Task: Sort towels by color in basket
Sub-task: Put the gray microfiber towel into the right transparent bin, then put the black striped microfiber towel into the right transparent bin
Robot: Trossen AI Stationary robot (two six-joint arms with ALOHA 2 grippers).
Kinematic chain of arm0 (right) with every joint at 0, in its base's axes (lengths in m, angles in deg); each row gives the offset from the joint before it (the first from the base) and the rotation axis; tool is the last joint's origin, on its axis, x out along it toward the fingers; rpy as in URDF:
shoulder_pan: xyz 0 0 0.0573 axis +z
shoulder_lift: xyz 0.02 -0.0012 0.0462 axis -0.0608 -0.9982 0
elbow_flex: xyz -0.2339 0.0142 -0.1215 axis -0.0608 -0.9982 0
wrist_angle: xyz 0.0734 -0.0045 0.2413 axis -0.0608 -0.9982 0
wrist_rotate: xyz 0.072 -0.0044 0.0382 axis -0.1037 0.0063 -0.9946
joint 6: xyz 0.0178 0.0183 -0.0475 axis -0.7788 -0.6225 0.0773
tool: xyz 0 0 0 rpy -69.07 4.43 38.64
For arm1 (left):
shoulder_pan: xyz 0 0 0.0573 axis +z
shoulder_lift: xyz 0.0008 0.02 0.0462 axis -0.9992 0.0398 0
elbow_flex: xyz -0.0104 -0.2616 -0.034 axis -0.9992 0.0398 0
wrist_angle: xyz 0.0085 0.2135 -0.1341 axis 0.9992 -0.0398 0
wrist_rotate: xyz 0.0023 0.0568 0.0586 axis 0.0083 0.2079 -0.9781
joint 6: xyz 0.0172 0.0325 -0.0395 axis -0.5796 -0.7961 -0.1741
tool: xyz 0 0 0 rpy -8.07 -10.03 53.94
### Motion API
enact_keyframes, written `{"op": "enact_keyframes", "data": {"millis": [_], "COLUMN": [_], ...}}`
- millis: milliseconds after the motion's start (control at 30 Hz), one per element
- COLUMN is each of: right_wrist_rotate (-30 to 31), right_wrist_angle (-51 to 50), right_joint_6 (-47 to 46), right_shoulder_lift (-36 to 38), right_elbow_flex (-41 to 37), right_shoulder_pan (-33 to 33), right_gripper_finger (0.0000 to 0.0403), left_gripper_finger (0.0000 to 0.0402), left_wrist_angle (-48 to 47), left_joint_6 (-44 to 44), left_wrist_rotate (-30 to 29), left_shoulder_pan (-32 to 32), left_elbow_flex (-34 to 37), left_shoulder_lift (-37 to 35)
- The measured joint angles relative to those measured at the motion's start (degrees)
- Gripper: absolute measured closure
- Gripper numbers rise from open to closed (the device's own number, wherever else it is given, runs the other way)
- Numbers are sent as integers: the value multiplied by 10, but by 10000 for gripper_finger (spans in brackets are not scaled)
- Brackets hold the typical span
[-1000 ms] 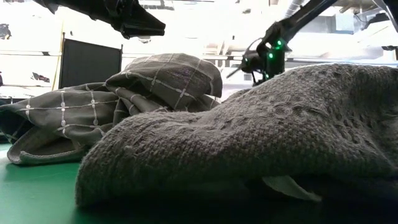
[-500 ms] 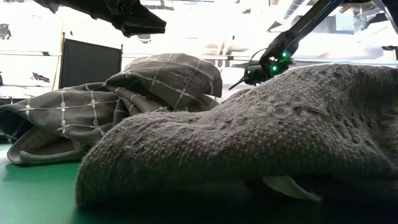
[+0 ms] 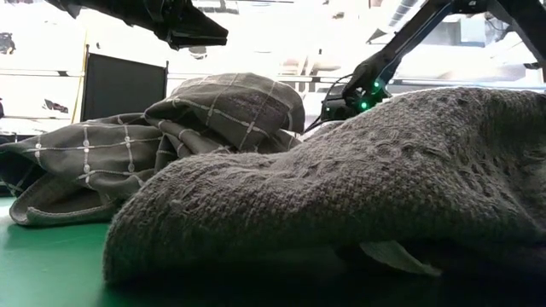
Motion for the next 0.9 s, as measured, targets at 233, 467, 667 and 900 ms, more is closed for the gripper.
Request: {"op": "enact_keyframes", "data": {"millis": [233,467,667,900], "right_wrist_rotate": [-25,-55,-55,-54], "right_wrist_angle": [4,-13,-61,-66], "right_joint_6": [35,34,34,65], "right_shoulder_lift": [87,156,223,289], "right_elbow_flex": [17,18,58,99], "right_shoulder_pan": [6,5,5,6], "right_gripper_finger": [238,101,52,55], "left_gripper_finger": [233,233,233,233], "left_wrist_angle": [0,0,0,0], "left_joint_6": [2,5,6,11], "left_wrist_rotate": [0,0,0,0], "left_shoulder_pan": [0,0,0,0], "left_elbow_flex": [0,0,0,0], "left_shoulder_lift": [0,0,0,0]}}
